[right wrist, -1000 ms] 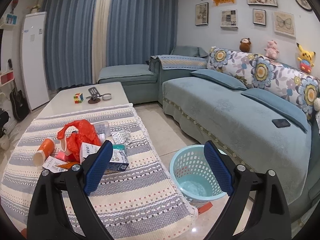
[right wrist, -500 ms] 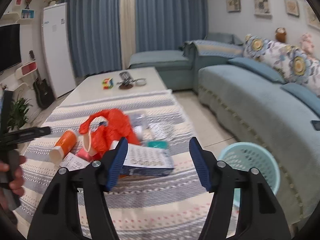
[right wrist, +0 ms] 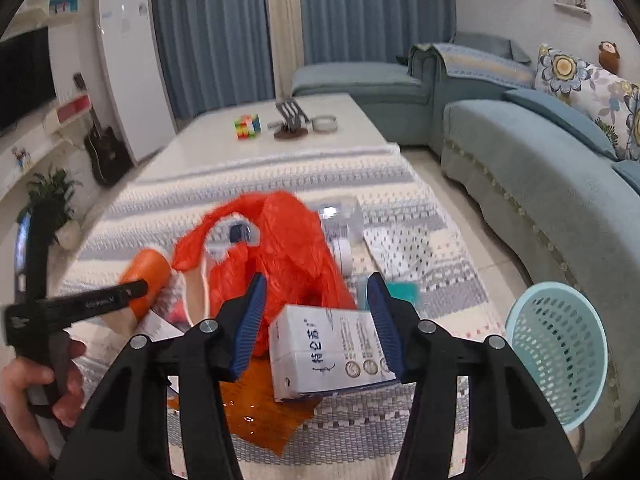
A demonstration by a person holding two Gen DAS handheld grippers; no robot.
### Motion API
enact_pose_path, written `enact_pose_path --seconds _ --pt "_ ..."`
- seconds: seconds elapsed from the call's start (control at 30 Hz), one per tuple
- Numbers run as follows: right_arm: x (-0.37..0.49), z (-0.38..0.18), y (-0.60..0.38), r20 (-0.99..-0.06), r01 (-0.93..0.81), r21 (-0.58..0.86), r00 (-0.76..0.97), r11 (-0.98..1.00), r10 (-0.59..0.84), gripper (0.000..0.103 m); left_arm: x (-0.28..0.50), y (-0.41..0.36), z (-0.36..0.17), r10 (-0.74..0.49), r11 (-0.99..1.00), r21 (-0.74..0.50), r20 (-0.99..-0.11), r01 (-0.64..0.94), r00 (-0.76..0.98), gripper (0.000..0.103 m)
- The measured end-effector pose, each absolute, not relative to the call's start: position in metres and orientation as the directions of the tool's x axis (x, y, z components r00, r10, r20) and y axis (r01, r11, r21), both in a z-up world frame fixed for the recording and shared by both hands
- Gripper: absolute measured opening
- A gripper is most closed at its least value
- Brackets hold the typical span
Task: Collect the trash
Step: 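Grasp the orange paper cup with the left tool while the right tool grasps the white carton, then carry the orange cup and white carton to the blue basket and release both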
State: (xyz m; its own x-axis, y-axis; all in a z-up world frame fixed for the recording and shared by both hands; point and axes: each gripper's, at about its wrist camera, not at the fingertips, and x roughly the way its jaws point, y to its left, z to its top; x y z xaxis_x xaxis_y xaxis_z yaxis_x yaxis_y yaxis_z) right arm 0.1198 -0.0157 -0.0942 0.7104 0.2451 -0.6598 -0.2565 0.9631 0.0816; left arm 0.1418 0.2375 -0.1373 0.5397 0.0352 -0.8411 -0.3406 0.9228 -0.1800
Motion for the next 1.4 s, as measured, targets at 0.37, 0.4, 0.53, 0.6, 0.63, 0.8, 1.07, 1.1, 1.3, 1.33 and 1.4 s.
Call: enact_pose_path --seconds 0.37,0.4,0.53,0.6,0.63,0.8,1.07,1.1,1.3,1.33,1.4 --pt "0.088 -0.137 -0.072 -0.787 -0.210 0.015 0.600 0.978 0.141 0.049 0.119 0.225 -0.120 0.051 0.938 -0.164 -0.807 -0.306 0.588 0.050" --pt "0.086 -0.139 -0.078 -0.790 -0.195 0.009 0.600 0.981 0.127 0.049 0.118 0.224 -0.118 0.051 0.939 -0.165 -0.803 -0.303 0.594 0.047" --pt "0.086 -0.137 -0.111 -0.795 -0.103 0.076 0.594 0.992 0.122 0.052 0.108 0.219 -0.110 0.042 0.940 -0.181 -0.780 -0.289 0.625 0.039" --pt "0.090 -0.129 -0.115 -0.782 -0.078 0.118 0.607 0.990 0.141 0.076 0.107 0.217 -0.108 0.039 0.941 -0.184 -0.772 -0.282 0.635 0.037" --pt "0.092 -0.127 -0.114 -0.778 -0.059 0.141 0.610 0.988 0.148 0.084 0.107 0.216 -0.107 0.041 0.945 -0.177 -0.771 -0.275 0.636 0.037" --pt "0.113 -0.145 -0.101 -0.822 0.033 0.191 0.551 0.981 0.141 0.084 0.104 0.208 -0.109 0.055 0.962 -0.129 -0.773 -0.242 0.632 0.037" --pt "0.139 -0.164 -0.084 -0.857 0.089 0.209 0.497 0.974 0.139 0.088 0.096 0.203 -0.111 0.050 0.982 -0.070 -0.803 -0.177 0.594 0.039" --pt "0.144 -0.167 -0.084 -0.863 0.100 0.228 0.482 0.968 0.153 0.088 0.097 0.201 -0.111 0.057 0.984 -0.055 -0.809 -0.172 0.585 0.040" --pt "0.161 -0.180 -0.075 -0.885 0.118 0.219 0.442 0.969 0.146 0.084 0.098 0.186 -0.124 0.141 0.985 0.073 -0.861 -0.156 0.488 0.046" --pt "0.159 -0.179 -0.073 -0.885 0.110 0.203 0.446 0.973 0.134 0.077 0.097 0.185 -0.125 0.150 0.985 0.085 -0.861 -0.153 0.486 0.046" --pt "0.154 -0.177 -0.072 -0.885 0.088 0.179 0.449 0.980 0.121 0.070 0.095 0.185 -0.126 0.158 0.983 0.090 -0.854 -0.157 0.497 0.041"
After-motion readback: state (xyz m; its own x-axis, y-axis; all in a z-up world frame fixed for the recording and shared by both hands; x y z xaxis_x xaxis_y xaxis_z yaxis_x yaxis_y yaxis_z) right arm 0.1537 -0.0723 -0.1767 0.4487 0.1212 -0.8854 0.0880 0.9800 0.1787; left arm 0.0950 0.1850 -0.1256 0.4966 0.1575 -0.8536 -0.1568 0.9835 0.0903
